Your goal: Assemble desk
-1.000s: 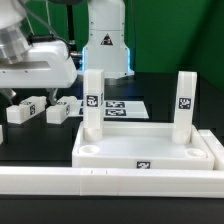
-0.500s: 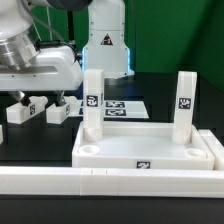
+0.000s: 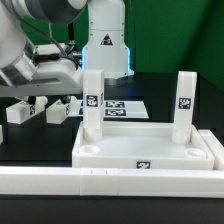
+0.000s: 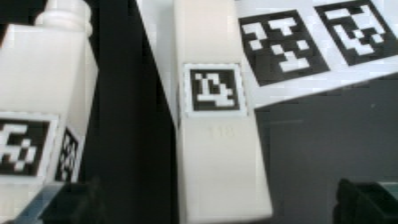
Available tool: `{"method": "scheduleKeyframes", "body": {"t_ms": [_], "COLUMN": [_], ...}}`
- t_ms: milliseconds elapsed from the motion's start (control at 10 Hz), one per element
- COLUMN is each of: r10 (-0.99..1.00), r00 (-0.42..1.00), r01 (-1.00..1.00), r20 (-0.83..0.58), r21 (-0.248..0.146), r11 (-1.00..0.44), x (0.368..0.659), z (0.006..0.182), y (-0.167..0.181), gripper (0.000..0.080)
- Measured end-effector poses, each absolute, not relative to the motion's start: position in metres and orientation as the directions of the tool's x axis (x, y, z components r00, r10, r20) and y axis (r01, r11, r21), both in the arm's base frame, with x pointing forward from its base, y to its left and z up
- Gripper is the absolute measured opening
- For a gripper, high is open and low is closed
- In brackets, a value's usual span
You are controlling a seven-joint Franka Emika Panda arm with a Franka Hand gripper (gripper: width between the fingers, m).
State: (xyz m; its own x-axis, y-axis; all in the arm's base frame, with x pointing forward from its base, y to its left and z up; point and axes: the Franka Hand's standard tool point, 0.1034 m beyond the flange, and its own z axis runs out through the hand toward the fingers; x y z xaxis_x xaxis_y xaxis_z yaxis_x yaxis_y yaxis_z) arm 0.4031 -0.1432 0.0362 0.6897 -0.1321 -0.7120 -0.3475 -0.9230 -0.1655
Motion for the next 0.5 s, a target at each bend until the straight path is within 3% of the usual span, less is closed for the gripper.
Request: {"method": "scheduleKeyframes", "body": {"t_ms": [400, 500], "r10": [-0.133, -0.153], "r00": [0.695, 0.679], "r01": [-0.342, -0.361], "r20": [-0.706, -0.718], "r21": [-0.162, -0.146], "r11": [-0.926, -0.921], "x": [0.4042, 0.4031], "z": [0.0339, 0.0346], "y": [-0.1427, -0.1411], "gripper": [0.0648, 0.0648]}}
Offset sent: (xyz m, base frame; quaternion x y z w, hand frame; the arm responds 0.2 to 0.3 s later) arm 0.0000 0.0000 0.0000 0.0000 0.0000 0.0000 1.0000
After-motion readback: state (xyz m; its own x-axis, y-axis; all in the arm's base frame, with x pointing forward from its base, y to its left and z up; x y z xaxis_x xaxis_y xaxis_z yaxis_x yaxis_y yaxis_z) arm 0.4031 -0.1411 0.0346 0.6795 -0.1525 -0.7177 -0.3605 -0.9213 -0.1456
